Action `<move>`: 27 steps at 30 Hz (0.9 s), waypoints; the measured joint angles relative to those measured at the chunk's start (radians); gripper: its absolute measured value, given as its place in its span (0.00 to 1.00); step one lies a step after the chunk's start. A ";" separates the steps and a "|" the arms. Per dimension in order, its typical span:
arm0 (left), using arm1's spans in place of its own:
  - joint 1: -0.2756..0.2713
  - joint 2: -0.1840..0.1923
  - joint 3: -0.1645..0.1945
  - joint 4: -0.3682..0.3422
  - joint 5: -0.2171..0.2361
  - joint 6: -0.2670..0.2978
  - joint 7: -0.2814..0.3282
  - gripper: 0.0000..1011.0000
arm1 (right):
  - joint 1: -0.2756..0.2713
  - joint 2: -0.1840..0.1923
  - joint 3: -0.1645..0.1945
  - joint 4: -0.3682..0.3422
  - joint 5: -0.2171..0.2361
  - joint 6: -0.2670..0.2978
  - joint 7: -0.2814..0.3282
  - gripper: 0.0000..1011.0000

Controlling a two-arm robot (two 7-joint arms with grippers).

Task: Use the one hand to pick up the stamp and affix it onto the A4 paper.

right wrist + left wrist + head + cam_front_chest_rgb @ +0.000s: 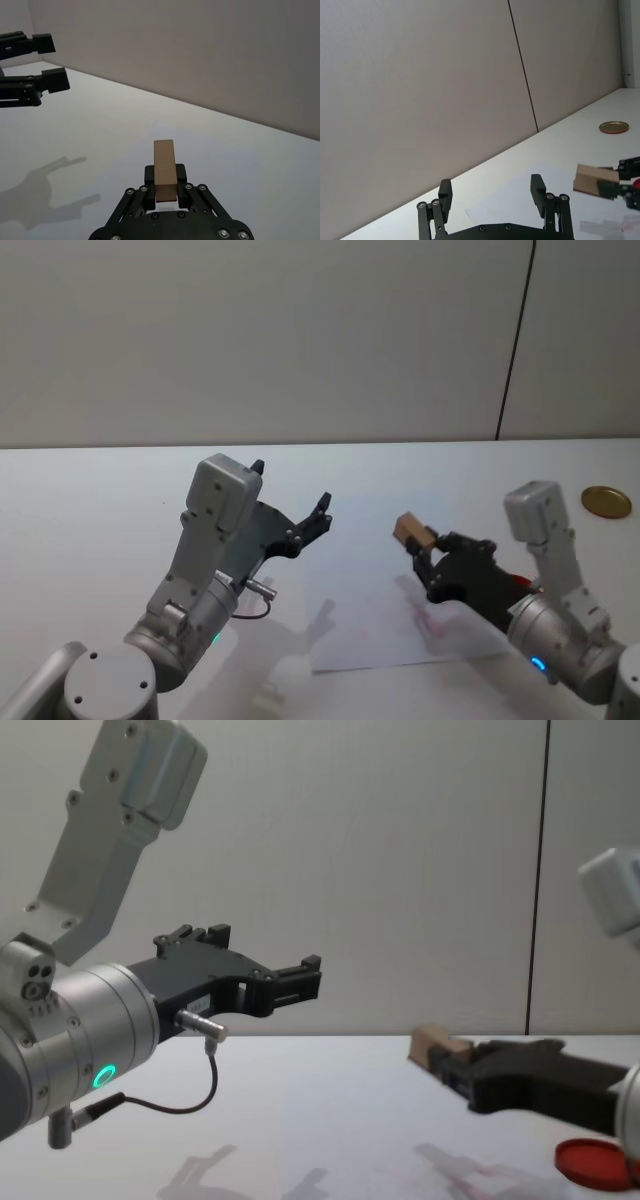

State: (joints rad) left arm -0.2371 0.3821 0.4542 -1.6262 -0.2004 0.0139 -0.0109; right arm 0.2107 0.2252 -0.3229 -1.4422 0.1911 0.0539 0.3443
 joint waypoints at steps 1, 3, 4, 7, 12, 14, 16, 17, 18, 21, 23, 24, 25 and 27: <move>0.000 0.000 0.000 0.000 0.000 0.000 0.000 0.98 | -0.001 0.003 0.003 -0.005 0.002 0.000 -0.003 0.22; 0.000 0.000 0.000 0.000 0.000 0.000 0.000 0.98 | -0.004 0.010 0.008 -0.013 0.004 0.000 -0.008 0.22; 0.000 0.000 0.000 0.000 0.000 0.000 0.000 0.98 | -0.009 0.019 0.016 -0.023 0.006 0.001 -0.013 0.22; 0.000 0.000 0.000 0.000 0.000 0.000 0.000 0.98 | -0.017 0.035 0.029 -0.039 0.008 0.008 -0.021 0.22; 0.000 0.000 0.000 0.000 0.000 0.000 0.000 0.98 | -0.031 0.062 0.047 -0.055 0.009 0.024 -0.029 0.22; 0.000 0.000 0.000 0.000 0.000 0.000 0.000 0.98 | -0.037 0.074 0.055 -0.061 0.009 0.032 -0.031 0.22; 0.000 0.000 0.000 0.000 0.000 0.000 0.000 0.98 | -0.042 0.082 0.060 -0.064 0.009 0.038 -0.031 0.22; 0.000 0.000 0.000 0.000 0.000 0.000 0.000 0.98 | -0.046 0.089 0.065 -0.066 0.009 0.044 -0.032 0.22; 0.000 0.000 0.000 0.000 0.000 0.000 0.000 0.98 | -0.050 0.097 0.070 -0.067 0.009 0.050 -0.032 0.22; 0.000 0.000 0.000 0.000 0.000 0.000 0.000 0.98 | -0.057 0.108 0.076 -0.068 0.009 0.058 -0.032 0.22; 0.000 0.000 0.000 0.000 0.000 0.000 0.000 0.98 | -0.062 0.117 0.082 -0.068 0.009 0.064 -0.033 0.22; 0.000 0.000 0.000 0.000 0.000 0.000 0.000 0.98 | -0.063 0.118 0.083 -0.068 0.009 0.066 -0.032 0.22; 0.000 0.000 0.000 0.000 0.000 0.000 0.000 0.98 | -0.065 0.121 0.085 -0.067 0.009 0.068 -0.033 0.22; 0.000 0.000 0.000 0.000 0.000 0.000 0.000 0.98 | -0.068 0.127 0.089 -0.064 0.010 0.075 -0.032 0.22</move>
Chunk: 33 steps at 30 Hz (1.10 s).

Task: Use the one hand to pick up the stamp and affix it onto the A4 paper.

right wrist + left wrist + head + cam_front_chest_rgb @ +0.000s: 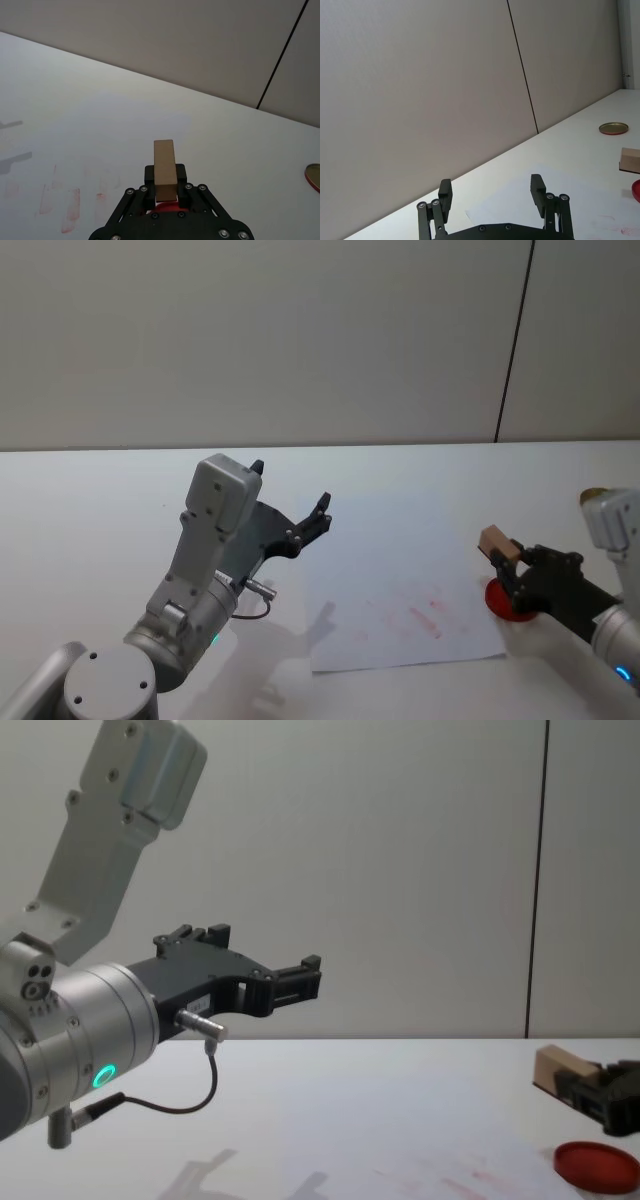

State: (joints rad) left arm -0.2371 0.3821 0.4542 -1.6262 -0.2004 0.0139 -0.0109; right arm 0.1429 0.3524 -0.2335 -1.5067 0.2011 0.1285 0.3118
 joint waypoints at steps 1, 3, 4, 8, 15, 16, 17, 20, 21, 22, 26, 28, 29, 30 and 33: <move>0.000 0.000 0.000 0.000 0.000 0.000 0.000 0.98 | -0.002 0.004 0.003 0.003 0.001 0.005 0.000 0.22; 0.000 0.000 0.000 0.000 0.000 0.000 0.000 0.98 | -0.003 0.007 0.005 0.005 0.002 0.009 0.001 0.22; 0.000 0.000 0.000 0.000 0.000 0.000 0.000 0.98 | -0.003 0.009 0.006 0.007 0.002 0.011 0.002 0.22; 0.000 0.000 0.000 0.000 0.000 0.000 0.000 0.98 | -0.004 0.016 0.012 0.015 0.005 0.023 0.006 0.22; 0.000 0.000 0.000 0.000 0.000 0.000 0.000 0.98 | -0.001 0.023 0.019 0.027 0.011 0.041 0.015 0.22; 0.000 0.000 0.000 0.000 0.000 0.000 0.000 0.98 | -0.001 0.024 0.020 0.028 0.012 0.043 0.015 0.22; 0.000 0.000 0.000 0.000 0.000 0.000 0.000 0.98 | 0.000 0.025 0.021 0.029 0.013 0.046 0.017 0.22; 0.000 0.000 0.000 0.000 0.000 0.000 0.000 0.98 | 0.002 0.027 0.023 0.033 0.017 0.054 0.020 0.22; 0.000 0.000 0.000 0.000 0.000 0.000 0.000 0.98 | 0.004 0.028 0.025 0.035 0.019 0.058 0.023 0.22; 0.000 0.000 0.000 0.000 0.000 0.000 0.000 0.98 | 0.004 0.028 0.025 0.036 0.019 0.059 0.024 0.22; 0.000 0.000 0.000 0.000 0.000 0.000 0.000 0.98 | 0.006 0.031 0.027 0.041 0.023 0.069 0.032 0.22; 0.000 0.000 0.000 0.000 0.000 0.000 0.000 0.98 | 0.008 0.032 0.028 0.043 0.025 0.074 0.037 0.22; 0.000 0.000 0.000 0.000 0.000 0.000 0.000 0.98 | 0.009 0.032 0.029 0.044 0.025 0.075 0.039 0.22; 0.000 0.000 0.000 0.000 0.000 0.000 0.000 0.98 | 0.010 0.033 0.029 0.045 0.026 0.079 0.043 0.22; 0.000 0.000 0.000 0.000 0.000 0.000 0.000 0.98 | 0.011 0.034 0.029 0.047 0.027 0.083 0.048 0.22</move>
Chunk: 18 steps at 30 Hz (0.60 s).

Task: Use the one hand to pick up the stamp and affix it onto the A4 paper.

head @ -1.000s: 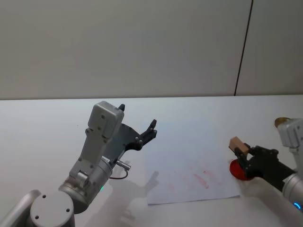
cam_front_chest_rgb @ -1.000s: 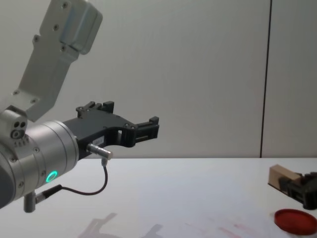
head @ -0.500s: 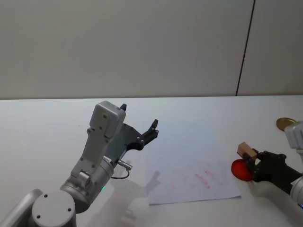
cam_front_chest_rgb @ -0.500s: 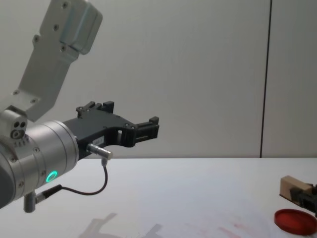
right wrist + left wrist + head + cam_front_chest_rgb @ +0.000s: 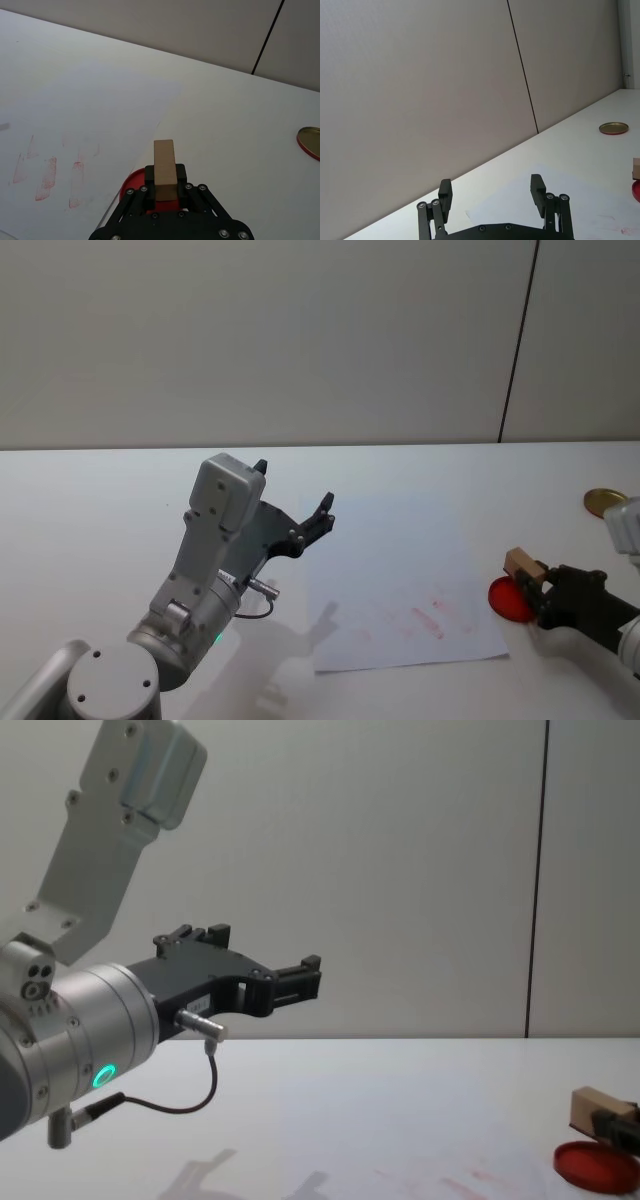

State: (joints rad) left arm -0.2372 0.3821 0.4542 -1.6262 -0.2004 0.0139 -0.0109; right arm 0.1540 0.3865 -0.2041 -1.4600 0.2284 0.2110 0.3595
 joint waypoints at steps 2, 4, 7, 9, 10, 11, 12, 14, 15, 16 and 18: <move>0.000 0.000 0.000 0.000 0.000 0.000 0.000 0.98 | 0.001 0.001 0.000 0.001 0.001 0.004 0.005 0.22; 0.000 0.000 0.000 0.000 0.000 0.000 0.000 0.98 | 0.001 0.002 0.000 0.002 0.002 0.006 0.008 0.22; 0.000 0.000 0.000 0.000 0.000 0.000 0.000 0.98 | 0.001 0.003 0.001 0.003 0.003 0.010 0.012 0.26; 0.000 0.000 0.000 0.000 0.000 0.000 0.000 0.98 | 0.002 0.003 0.001 0.003 0.003 0.012 0.014 0.32; 0.000 0.000 0.000 0.000 0.000 0.000 0.000 0.98 | 0.002 0.004 0.001 0.003 0.003 0.013 0.015 0.32; 0.000 0.000 0.000 0.000 0.000 0.000 0.000 0.98 | 0.002 0.004 0.001 0.003 0.003 0.013 0.015 0.35; 0.000 0.000 0.000 0.000 0.000 0.000 0.000 0.98 | 0.002 0.005 0.001 0.003 0.004 0.014 0.015 0.39; 0.000 0.000 0.000 0.000 0.000 0.000 0.000 0.98 | 0.001 0.006 0.002 0.002 0.005 0.014 0.015 0.48; 0.000 0.000 0.000 0.000 0.000 0.000 0.000 0.98 | 0.001 0.006 0.002 0.002 0.005 0.014 0.016 0.50; 0.000 0.000 0.000 0.000 0.000 0.000 0.000 0.98 | 0.001 0.006 0.002 0.002 0.005 0.014 0.016 0.50; 0.000 0.000 0.000 0.000 0.000 0.000 0.000 0.98 | 0.000 0.007 0.003 -0.003 0.006 0.013 0.015 0.59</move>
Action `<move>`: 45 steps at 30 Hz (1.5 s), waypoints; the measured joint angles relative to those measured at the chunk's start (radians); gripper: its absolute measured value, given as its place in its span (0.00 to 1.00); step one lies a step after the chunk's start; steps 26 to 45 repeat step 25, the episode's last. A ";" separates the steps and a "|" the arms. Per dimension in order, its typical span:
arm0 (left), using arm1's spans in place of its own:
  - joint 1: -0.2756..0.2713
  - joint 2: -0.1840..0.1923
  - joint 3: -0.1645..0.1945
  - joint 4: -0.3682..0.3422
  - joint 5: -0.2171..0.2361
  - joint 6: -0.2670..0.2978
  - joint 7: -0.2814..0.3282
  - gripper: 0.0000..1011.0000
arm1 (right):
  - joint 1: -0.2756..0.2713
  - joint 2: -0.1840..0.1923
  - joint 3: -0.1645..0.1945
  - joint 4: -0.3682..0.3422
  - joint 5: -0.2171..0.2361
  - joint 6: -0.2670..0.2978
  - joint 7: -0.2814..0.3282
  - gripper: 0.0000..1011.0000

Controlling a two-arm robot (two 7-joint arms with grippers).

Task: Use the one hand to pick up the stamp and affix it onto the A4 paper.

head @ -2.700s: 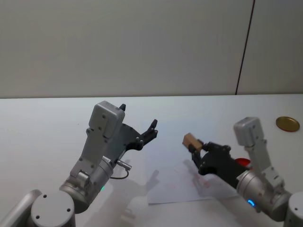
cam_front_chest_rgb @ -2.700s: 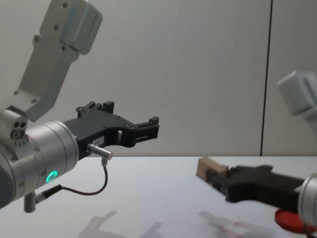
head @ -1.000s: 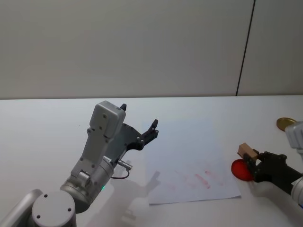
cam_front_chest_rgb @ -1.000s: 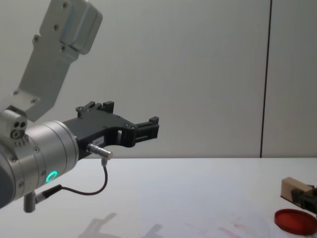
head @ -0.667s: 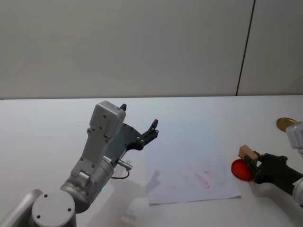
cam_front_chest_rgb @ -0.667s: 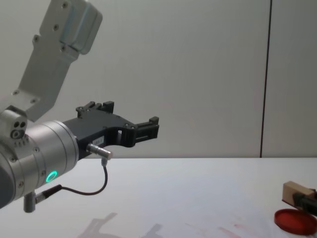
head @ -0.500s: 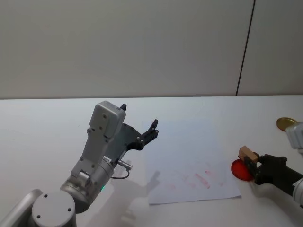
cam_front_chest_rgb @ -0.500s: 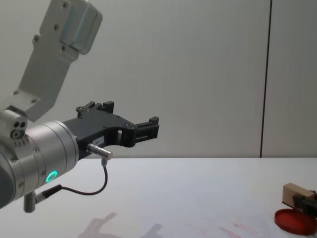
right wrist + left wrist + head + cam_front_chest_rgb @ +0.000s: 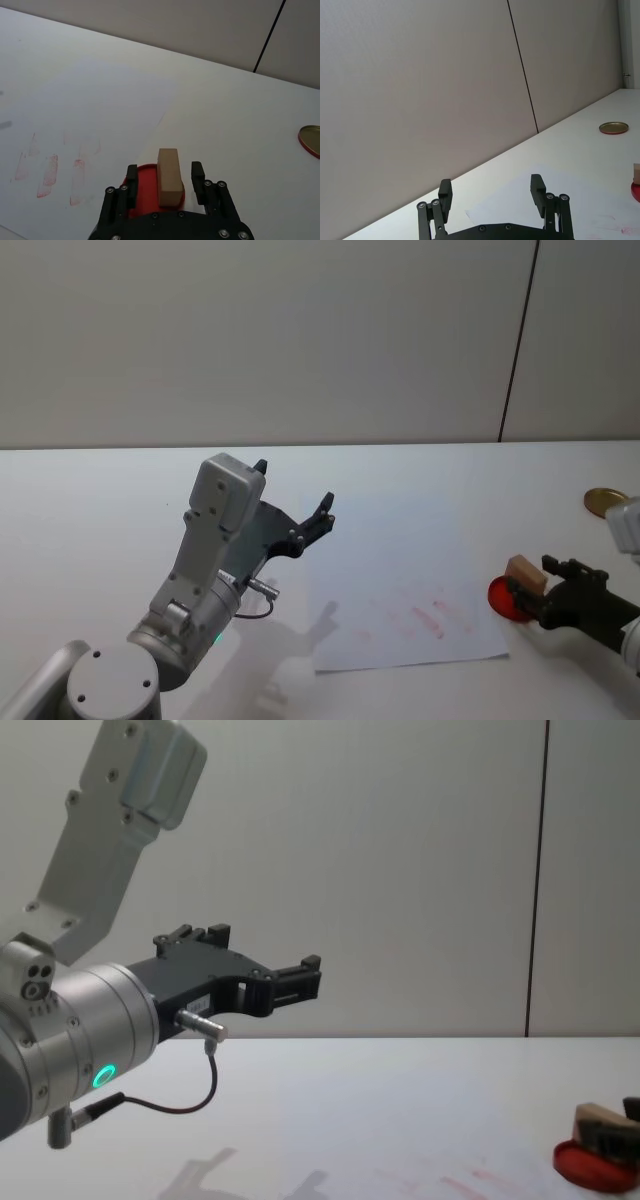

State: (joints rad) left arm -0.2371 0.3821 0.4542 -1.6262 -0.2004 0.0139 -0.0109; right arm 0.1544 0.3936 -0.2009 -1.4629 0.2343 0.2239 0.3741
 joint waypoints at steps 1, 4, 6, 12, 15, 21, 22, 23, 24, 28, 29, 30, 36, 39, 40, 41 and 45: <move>0.000 0.000 0.000 0.000 0.000 0.000 0.000 0.98 | 0.000 0.001 0.001 -0.004 0.000 -0.002 -0.002 0.64; 0.000 0.000 0.000 0.000 0.000 0.000 0.000 0.98 | -0.001 0.002 0.002 -0.010 0.001 -0.007 -0.006 0.72; 0.000 0.000 0.000 0.000 0.000 0.000 0.000 0.98 | -0.002 0.004 0.004 -0.018 0.001 -0.013 -0.011 0.77; 0.000 0.000 0.000 0.000 0.000 0.000 0.000 0.98 | -0.005 0.009 0.010 -0.047 0.001 -0.037 -0.031 0.94; 0.000 0.000 0.000 0.000 0.000 0.000 0.000 0.98 | -0.007 0.012 0.014 -0.068 0.001 -0.049 -0.042 0.99; 0.000 0.000 0.000 0.000 0.000 0.000 0.000 0.98 | -0.010 0.016 0.020 -0.111 0.000 -0.063 -0.066 0.99; 0.000 0.000 0.000 0.000 0.000 0.000 0.000 0.98 | -0.010 0.017 0.021 -0.115 0.000 -0.064 -0.069 0.99; 0.000 0.000 0.000 0.000 0.000 0.000 0.000 0.98 | -0.010 0.017 0.021 -0.119 0.000 -0.065 -0.071 0.99; 0.000 0.000 0.000 0.000 0.000 0.000 0.000 0.98 | -0.011 0.018 0.022 -0.126 0.000 -0.067 -0.075 0.99; 0.000 0.000 0.000 0.000 0.000 0.000 0.000 0.98 | -0.011 0.018 0.023 -0.129 0.000 -0.068 -0.077 0.99; 0.000 0.000 0.000 0.000 0.000 0.000 0.000 0.98 | -0.011 0.018 0.023 -0.129 0.000 -0.068 -0.077 0.99; 0.000 0.000 0.000 0.000 0.000 0.000 0.000 0.98 | -0.011 0.018 0.023 -0.129 0.000 -0.068 -0.077 0.99; 0.000 0.000 0.000 0.000 0.000 0.000 0.000 0.98 | -0.011 0.018 0.023 -0.129 0.000 -0.068 -0.077 0.99; 0.000 0.000 0.000 0.000 0.000 0.000 0.000 0.98 | -0.011 0.018 0.023 -0.129 0.000 -0.068 -0.077 0.99; 0.000 0.000 0.000 0.000 0.000 0.000 0.000 0.98 | -0.011 0.018 0.023 -0.129 0.000 -0.068 -0.077 0.99; 0.000 0.000 0.000 0.000 0.000 0.000 0.000 0.98 | -0.011 0.018 0.023 -0.129 0.000 -0.068 -0.077 0.99; 0.000 0.000 0.000 0.000 0.000 0.000 0.000 0.98 | -0.011 0.018 0.023 -0.129 0.000 -0.068 -0.077 0.99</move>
